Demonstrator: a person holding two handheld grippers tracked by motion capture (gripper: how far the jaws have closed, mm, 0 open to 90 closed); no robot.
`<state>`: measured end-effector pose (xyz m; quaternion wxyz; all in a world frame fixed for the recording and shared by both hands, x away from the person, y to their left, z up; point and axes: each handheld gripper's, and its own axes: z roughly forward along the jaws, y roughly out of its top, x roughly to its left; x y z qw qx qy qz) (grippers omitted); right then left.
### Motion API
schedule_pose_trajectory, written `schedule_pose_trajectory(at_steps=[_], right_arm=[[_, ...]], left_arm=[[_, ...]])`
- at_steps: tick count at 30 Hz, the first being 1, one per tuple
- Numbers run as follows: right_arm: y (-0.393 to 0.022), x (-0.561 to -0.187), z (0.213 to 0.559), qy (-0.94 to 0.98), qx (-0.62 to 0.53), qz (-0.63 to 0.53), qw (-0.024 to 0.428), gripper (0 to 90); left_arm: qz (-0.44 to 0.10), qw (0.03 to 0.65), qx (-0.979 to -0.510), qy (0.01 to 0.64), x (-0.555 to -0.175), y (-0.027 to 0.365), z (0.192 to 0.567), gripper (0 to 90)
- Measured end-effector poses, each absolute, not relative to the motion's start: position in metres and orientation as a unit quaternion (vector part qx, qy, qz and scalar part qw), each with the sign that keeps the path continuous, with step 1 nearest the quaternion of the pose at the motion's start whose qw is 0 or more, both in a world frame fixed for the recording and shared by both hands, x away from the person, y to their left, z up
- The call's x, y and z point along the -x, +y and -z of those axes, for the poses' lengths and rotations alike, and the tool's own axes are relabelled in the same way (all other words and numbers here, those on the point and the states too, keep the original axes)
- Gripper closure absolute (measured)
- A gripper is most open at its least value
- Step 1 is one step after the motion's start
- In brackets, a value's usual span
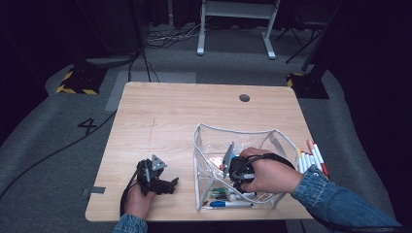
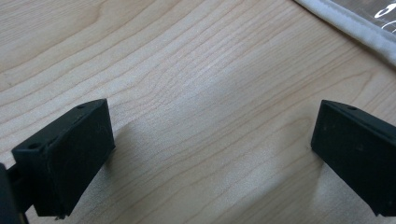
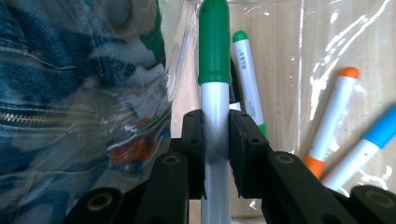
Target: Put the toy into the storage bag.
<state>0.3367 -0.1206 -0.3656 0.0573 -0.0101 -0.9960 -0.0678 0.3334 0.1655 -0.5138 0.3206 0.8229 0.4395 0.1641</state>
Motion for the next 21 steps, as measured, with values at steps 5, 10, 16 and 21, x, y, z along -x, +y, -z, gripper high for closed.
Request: schedule_pose_trajectory(at_steps=[5, 10, 16, 21], right_arm=[[-0.117, -0.34, 0.379, -0.996, 0.011, 0.062, 0.068, 77.2], [-0.115, -0.343, 0.39, -0.995, 0.017, 0.062, 0.08, 77.2], [-0.113, -0.344, 0.397, -0.995, 0.013, 0.059, 0.084, 77.1], [-0.111, -0.345, 0.403, -0.995, 0.008, 0.049, 0.089, 77.1]], left_arm=[[-0.164, 0.321, -0.823, 0.439, -0.333, 0.165, 0.514, 0.0], [-0.164, 0.321, -0.823, 0.44, -0.333, 0.165, 0.514, 0.0], [-0.164, 0.322, -0.823, 0.439, -0.334, 0.165, 0.514, 0.0], [-0.164, 0.322, -0.823, 0.439, -0.334, 0.165, 0.514, 0.0]])
